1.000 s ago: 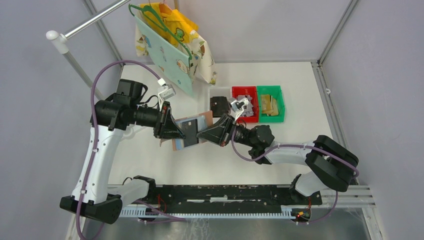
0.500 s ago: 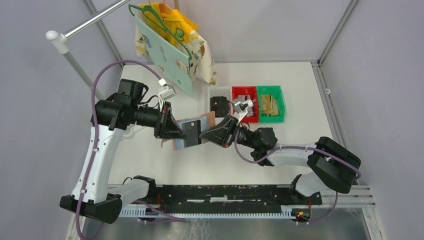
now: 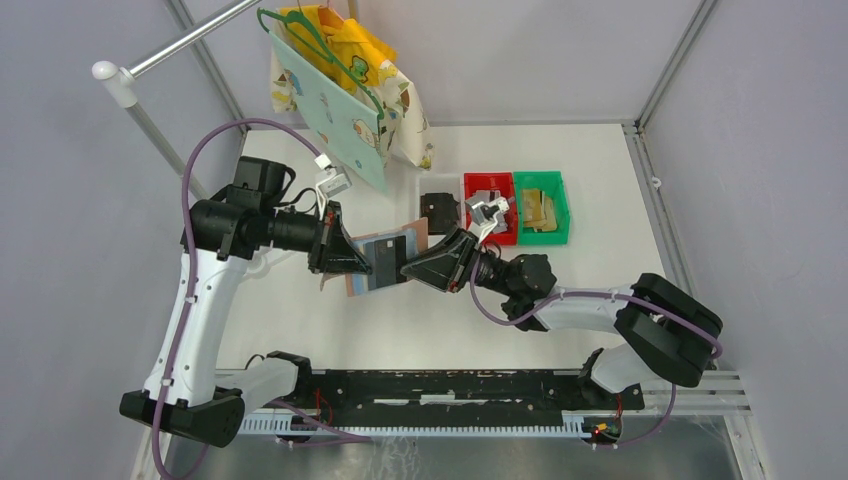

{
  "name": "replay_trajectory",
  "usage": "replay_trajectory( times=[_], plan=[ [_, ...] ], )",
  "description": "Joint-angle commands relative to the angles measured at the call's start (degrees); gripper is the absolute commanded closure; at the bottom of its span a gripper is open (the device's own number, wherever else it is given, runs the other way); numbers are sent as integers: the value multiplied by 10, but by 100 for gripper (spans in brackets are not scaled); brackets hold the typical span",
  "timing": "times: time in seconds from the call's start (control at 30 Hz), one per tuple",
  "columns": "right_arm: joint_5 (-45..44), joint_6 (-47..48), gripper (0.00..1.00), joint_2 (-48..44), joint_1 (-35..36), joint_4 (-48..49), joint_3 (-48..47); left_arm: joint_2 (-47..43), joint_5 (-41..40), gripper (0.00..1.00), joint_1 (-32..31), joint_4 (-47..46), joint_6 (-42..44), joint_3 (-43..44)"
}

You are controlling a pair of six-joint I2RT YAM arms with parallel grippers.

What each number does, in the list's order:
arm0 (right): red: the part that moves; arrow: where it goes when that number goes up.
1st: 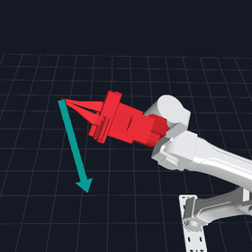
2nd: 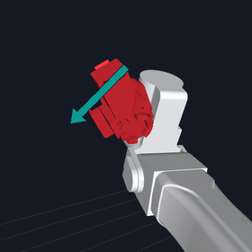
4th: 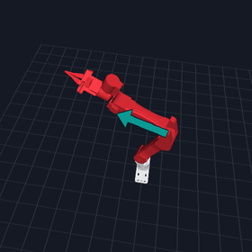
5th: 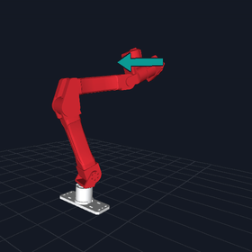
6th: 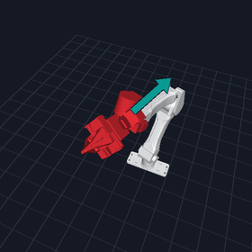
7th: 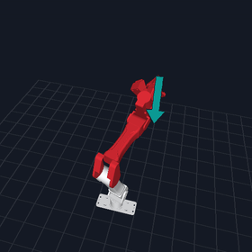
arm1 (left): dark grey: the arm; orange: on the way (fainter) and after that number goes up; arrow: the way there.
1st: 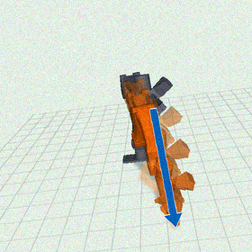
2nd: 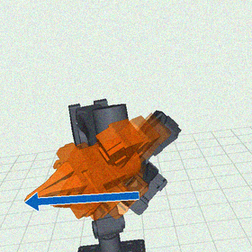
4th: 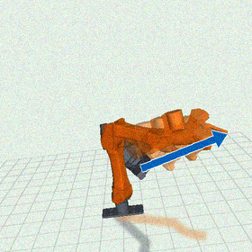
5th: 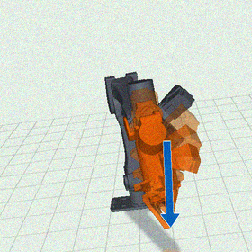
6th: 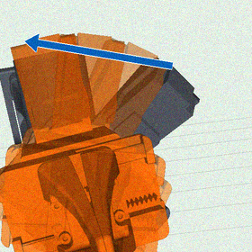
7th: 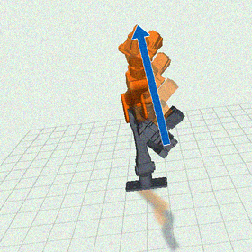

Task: Take the credit cards out of the card holder
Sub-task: Remove the credit card from the card holder.

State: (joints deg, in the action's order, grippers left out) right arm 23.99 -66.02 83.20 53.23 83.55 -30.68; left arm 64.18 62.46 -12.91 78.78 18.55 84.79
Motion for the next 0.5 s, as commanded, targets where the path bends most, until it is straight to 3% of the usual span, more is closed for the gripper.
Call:
replay_trajectory(
  times=[0.0,0.1,0.23,0.3,0.47],
  plan=[
    [17,-8,68,9,12,54,-37,-9,15,98,-1,-49,-50,10],
    [17,-16,70,17,12,66,-38,-10,12,98,-1,-48,-54,9],
    [15,-20,93,16,9,69,-32,-12,-2,98,-1,-33,-37,8],
    [13,-21,100,7,2,65,-22,-11,-12,98,-1,-22,-22,8],
    [16,-21,100,-37,-35,57,23,-7,-30,98,-1,-11,-5,14]
  ],
)
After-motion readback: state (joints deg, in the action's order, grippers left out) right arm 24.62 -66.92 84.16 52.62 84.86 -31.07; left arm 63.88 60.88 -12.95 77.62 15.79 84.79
